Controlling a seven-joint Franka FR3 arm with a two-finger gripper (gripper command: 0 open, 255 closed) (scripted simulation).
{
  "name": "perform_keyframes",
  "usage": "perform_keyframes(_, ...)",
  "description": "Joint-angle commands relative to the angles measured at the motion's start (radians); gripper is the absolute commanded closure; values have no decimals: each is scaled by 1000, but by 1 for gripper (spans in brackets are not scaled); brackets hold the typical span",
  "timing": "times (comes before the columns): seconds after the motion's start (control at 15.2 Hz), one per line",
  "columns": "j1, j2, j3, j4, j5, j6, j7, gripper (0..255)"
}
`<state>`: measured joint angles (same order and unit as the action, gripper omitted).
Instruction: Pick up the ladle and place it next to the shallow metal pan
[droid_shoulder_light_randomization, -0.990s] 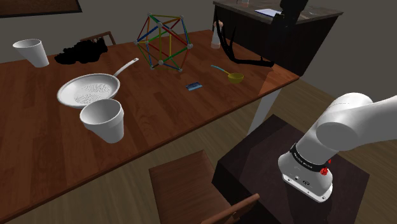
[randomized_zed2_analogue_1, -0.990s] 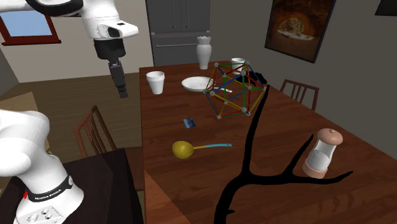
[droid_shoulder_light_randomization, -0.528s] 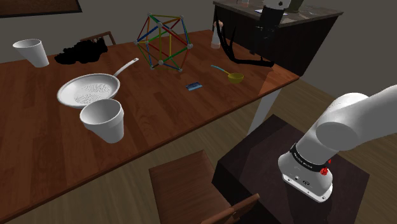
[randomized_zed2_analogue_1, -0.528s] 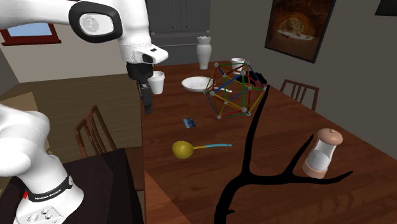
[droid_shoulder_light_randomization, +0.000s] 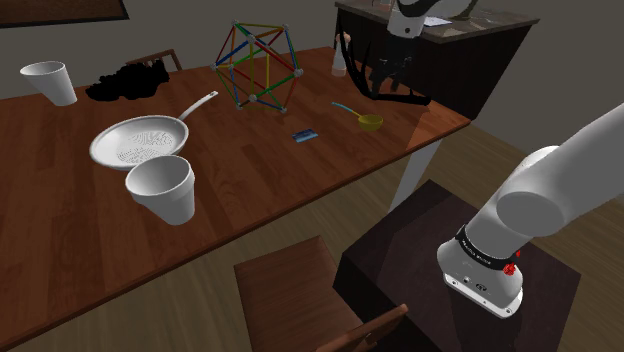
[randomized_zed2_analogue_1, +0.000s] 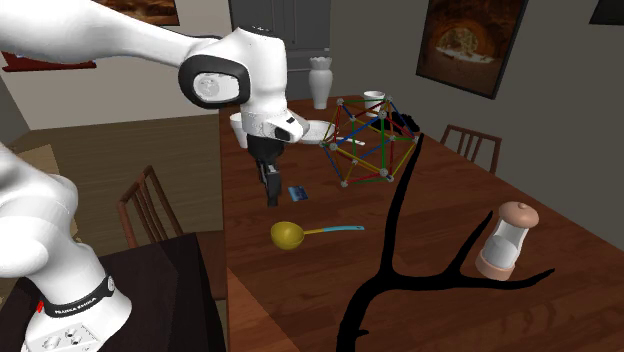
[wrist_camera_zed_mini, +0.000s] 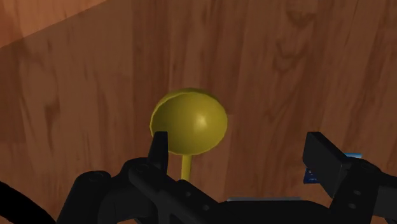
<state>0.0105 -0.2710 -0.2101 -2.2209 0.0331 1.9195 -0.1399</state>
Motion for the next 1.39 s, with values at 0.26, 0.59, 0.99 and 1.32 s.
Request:
perform_keyframes(0.26, -2, 240, -37, 113, 89, 85, -52, 0)
perform_keyframes(0.59, -21, 443, -46, 237, 177, 121, -100, 0)
perform_keyframes(0.99, -21, 480, -39, 208, 197, 183, -111, 0)
perform_keyframes(1.32, -20, 495, -35, 190, 205, 215, -117, 0)
